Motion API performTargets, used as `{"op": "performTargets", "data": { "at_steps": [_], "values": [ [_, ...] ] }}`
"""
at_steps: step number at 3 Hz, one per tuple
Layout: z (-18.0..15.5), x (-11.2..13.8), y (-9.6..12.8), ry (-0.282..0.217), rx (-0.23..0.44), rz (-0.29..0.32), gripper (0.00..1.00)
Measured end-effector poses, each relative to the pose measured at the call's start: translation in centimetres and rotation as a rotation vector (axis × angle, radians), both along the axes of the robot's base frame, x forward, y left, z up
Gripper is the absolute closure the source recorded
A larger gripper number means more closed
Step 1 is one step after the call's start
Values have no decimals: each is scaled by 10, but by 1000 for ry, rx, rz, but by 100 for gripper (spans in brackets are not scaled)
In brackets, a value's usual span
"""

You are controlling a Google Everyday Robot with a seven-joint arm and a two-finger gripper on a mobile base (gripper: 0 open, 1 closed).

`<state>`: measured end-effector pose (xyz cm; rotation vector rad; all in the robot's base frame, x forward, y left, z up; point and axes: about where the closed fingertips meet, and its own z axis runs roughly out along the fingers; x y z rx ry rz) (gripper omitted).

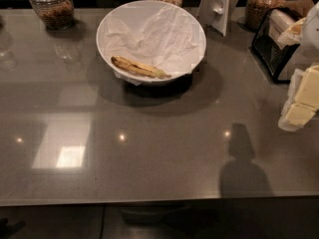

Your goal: Pick banana from white bowl

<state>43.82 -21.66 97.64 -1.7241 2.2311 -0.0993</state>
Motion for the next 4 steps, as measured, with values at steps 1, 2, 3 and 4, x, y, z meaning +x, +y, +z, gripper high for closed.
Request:
{"op": "performTargets", "data": {
  "at_steps": [1, 2, 3, 4],
  "values": [
    [0, 0, 0, 0, 0, 0, 0],
    [2, 14, 6, -38, 40, 14, 0],
    [0, 42, 24, -81, 145, 37, 0],
    [-5, 76, 49, -105, 305, 50, 0]
  ]
}}
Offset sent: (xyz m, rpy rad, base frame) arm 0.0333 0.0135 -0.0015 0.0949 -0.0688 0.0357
